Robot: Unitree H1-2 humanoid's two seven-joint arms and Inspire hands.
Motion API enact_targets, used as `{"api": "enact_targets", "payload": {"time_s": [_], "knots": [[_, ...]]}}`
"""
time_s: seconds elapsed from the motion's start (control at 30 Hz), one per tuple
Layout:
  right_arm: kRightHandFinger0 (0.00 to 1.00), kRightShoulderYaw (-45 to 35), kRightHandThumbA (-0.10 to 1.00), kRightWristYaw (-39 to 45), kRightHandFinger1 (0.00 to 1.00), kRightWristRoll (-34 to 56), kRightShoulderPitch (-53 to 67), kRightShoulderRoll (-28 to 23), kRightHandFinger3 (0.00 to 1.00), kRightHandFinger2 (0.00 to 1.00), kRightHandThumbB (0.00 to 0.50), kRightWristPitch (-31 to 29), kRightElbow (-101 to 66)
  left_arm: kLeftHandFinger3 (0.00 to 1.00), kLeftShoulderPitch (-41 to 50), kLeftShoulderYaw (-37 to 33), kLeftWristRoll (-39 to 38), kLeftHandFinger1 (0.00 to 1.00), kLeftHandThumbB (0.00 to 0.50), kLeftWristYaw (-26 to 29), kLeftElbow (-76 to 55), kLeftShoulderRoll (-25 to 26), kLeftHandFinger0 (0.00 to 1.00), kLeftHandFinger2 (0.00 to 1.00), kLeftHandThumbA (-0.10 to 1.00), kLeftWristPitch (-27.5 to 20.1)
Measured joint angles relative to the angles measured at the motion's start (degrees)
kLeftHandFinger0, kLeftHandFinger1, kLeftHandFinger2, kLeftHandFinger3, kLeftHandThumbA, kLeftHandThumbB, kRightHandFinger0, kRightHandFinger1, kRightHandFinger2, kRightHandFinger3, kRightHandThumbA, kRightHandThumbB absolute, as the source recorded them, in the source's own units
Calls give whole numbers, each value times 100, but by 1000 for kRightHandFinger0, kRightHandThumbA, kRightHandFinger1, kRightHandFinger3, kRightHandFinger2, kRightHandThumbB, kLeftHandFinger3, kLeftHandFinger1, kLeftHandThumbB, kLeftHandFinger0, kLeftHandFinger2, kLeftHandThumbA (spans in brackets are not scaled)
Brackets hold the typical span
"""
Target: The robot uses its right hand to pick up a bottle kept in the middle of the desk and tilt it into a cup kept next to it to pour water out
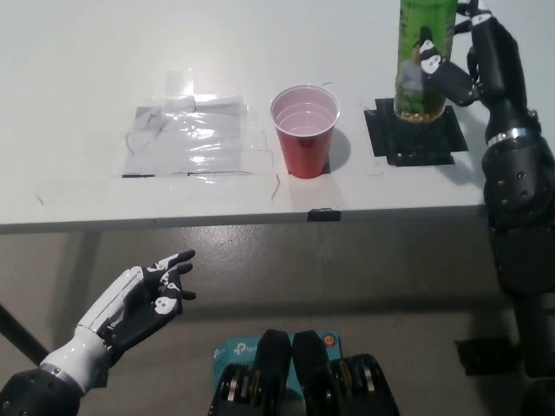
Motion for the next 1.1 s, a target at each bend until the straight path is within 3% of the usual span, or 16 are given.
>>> {"api": "enact_targets", "payload": {"time_s": [0.2, 0.3, 0.4, 0.47, 0.53, 0.57, 0.63, 0.77, 0.87, 0.93, 1.03, 1.07, 1.1], "knots": [[0, 129, -100, -475, 28, 82, 139, 80, 195, 293, 3, -397, 455, 1000, 5, 97, -1, 964, 128, -1, -1, 0, 782, 1000, 592, -33], [0, 216, -100, -739, 69, 83, 236, 125, 191, 311, 0, -608, 736, 1000, 7, 108, 0, 970, 124, -1, -1, -2, 790, 1000, 592, -34], [0, 353, -100, -964, 1, 86, 335, 156, 237, 151, 2, -811, 1059, 1000, 9, 115, 0, 966, 109, -1, 0, -3, 795, 1000, 588, -34], [0, 510, -100, -1157, 0, 77, 383, 154, 219, 128, 0, -937, 1261, 1000, 10, 118, 0, 966, 115, -1, 0, -3, 794, 1000, 585, -34], [0, 713, -100, -1333, 21, 37, 436, 132, 239, 174, 0, -1003, 1397, 1000, 13, 120, 0, 976, 119, -1, 1, -5, 794, 1000, 586, -34], [0, 819, -100, -1417, 52, 11, 470, 116, 236, 255, 2, -1022, 1440, 1000, 21, 120, 0, 978, 120, -1, -1, -7, 795, 1000, 586, -34], [0, 1000, -100, -1631, 39, -13, 513, 84, 214, 265, 25, -1086, 1506, 1000, 51, 121, 0, 977, 105, -1, -1, -11, 792, 1000, 574, -34], [0, 1338, -100, -2030, 21, -97, 513, -42, 189, 282, 0, -1171, 1642, 1000, 97, 122, 0, 984, 104, -2, 1, -16, 794, 1000, 548, -34], [0, 1554, -100, -2320, 80, -141, 513, -120, 200, 348, 0, -1222, 1735, 1000, 124, 127, -1, 996, 105, -2, 1, -16, 806, 1000, 561, -32], [0, 1691, 4, -2506, 133, -177, 514, -168, 215, 368, 0, -1242, 1781, 1000, 143, 129, 0, 985, 110, -2, 1, -16, 807, 1000, 563, -32], [0, 1885, 14, -2815, 168, -259, 514, -244, 227, 380, 0, -1255, 1869, 1000, 171, 133, 0, 975, 118, -2, 1, -16, 804, 1000, 562, -29], [9, 1948, -77, -2929, 228, -277, 514, -266, 452, 409, 38, -1262, 1899, 1000, 181, 133, 0, 973, 110, -2, 1, -16, 801, 1000, 565, -29], [1, 2003, -99, -3024, 249, -302, 515, -288, 548, 412, 28, -1265, 1921, 1000, 189, 133, 0, 972, 109, -2, 1, -16, 800, 1000, 567, -29]]}}
